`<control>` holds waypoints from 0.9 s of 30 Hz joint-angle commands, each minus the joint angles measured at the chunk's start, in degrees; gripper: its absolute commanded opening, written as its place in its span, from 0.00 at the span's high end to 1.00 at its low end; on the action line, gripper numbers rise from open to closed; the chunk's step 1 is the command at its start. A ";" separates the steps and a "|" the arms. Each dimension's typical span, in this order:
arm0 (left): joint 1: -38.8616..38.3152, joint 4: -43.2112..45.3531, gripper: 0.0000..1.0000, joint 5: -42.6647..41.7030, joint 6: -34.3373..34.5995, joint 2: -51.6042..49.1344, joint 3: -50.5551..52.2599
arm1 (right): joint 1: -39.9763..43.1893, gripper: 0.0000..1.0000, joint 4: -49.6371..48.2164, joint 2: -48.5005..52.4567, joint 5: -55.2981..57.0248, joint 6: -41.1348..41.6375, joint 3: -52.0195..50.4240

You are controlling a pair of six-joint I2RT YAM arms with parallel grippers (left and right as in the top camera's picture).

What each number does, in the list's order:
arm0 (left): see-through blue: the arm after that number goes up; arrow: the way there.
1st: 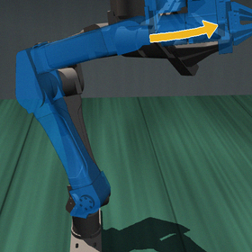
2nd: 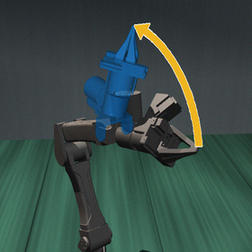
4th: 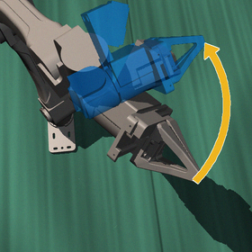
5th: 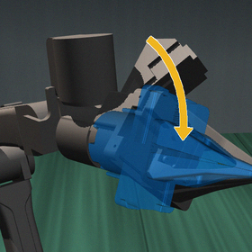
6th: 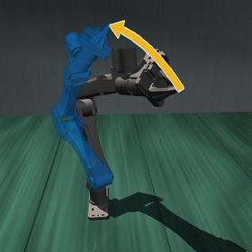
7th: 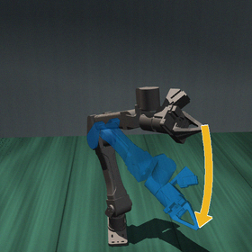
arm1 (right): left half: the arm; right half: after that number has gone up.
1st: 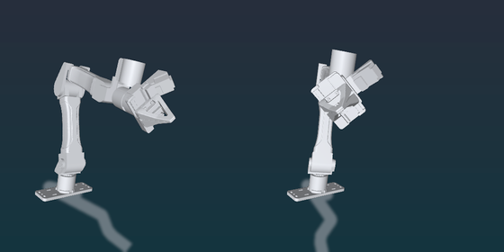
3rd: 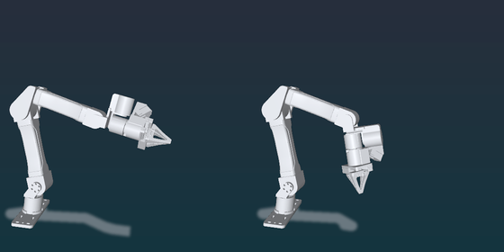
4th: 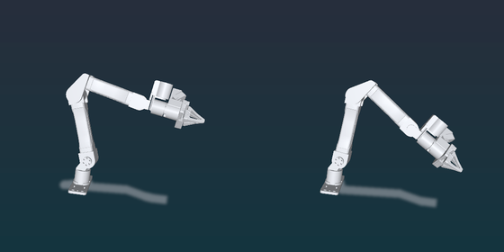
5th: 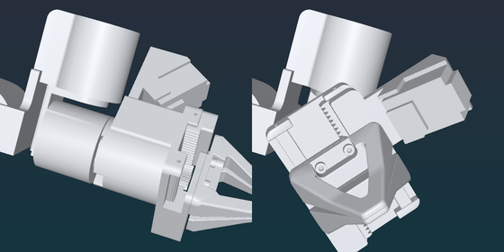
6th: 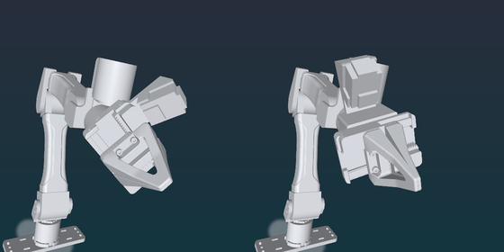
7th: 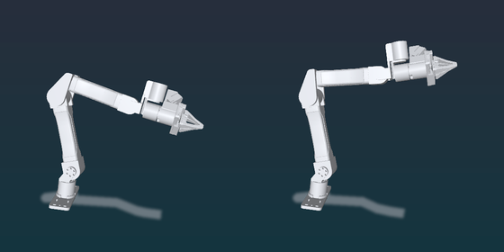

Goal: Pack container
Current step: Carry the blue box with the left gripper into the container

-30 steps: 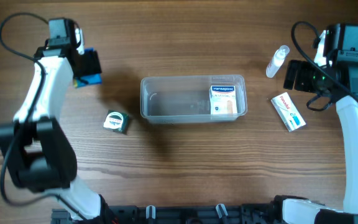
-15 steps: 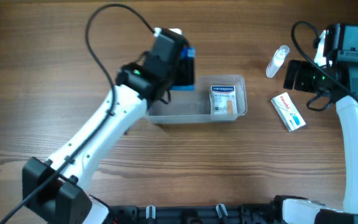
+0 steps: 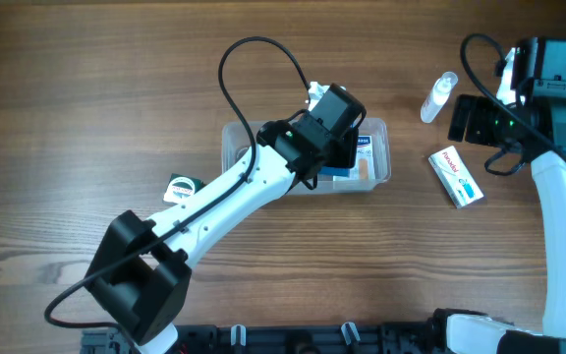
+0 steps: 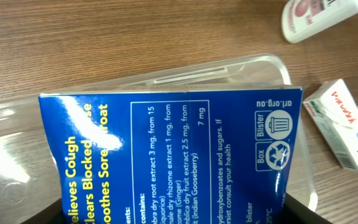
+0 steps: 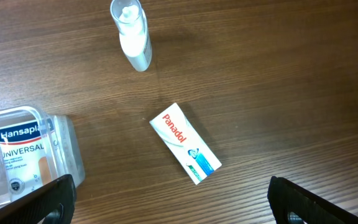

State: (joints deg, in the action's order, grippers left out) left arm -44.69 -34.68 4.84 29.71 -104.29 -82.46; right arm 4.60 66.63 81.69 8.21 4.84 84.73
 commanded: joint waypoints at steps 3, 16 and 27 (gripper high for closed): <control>-0.07 -1.03 0.33 6.29 4.04 -0.55 -0.04 | 0.13 0.00 -0.20 0.39 0.81 -0.35 -0.24; -0.22 -2.56 0.36 5.95 7.28 -3.08 -0.02 | 0.13 0.00 -0.17 0.39 0.81 -0.37 -0.24; -0.22 -3.67 0.34 2.71 9.79 -5.79 0.00 | 0.13 0.00 -0.20 0.39 0.81 -0.35 -0.24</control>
State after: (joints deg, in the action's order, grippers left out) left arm -44.69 -38.15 8.08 38.30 -108.22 -82.46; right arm 4.60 66.63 81.71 8.21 4.82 84.73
